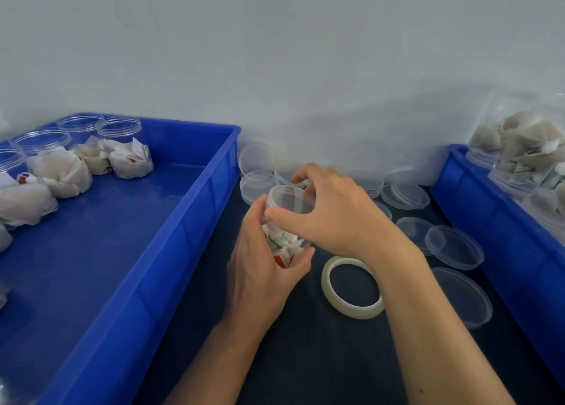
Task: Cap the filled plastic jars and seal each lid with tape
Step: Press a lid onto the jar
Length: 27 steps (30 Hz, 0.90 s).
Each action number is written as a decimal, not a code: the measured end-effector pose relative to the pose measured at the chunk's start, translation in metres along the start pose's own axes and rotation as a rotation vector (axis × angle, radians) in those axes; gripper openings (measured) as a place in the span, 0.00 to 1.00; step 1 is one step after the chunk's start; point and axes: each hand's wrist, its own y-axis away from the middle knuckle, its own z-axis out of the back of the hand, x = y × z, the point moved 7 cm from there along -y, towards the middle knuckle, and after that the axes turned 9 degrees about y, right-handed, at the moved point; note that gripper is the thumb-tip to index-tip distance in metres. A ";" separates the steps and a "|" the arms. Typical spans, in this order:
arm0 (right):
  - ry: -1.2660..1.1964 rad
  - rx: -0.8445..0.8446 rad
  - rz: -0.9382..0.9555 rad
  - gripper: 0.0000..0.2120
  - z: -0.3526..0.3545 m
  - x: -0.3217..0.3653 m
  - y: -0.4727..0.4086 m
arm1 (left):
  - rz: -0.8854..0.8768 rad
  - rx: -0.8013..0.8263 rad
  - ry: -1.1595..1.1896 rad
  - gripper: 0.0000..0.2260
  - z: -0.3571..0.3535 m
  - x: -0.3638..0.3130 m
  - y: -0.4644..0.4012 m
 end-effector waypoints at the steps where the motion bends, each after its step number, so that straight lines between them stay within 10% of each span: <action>1: 0.006 -0.004 0.003 0.35 0.000 0.002 0.000 | 0.001 -0.004 0.005 0.47 0.000 -0.001 0.000; 11: 0.317 -0.075 -0.005 0.33 0.013 0.029 0.016 | 0.036 0.053 -0.061 0.45 0.000 0.004 -0.002; 27: 0.156 -0.062 -0.201 0.15 -0.039 -0.047 0.109 | 0.038 0.109 -0.183 0.49 -0.001 0.003 0.003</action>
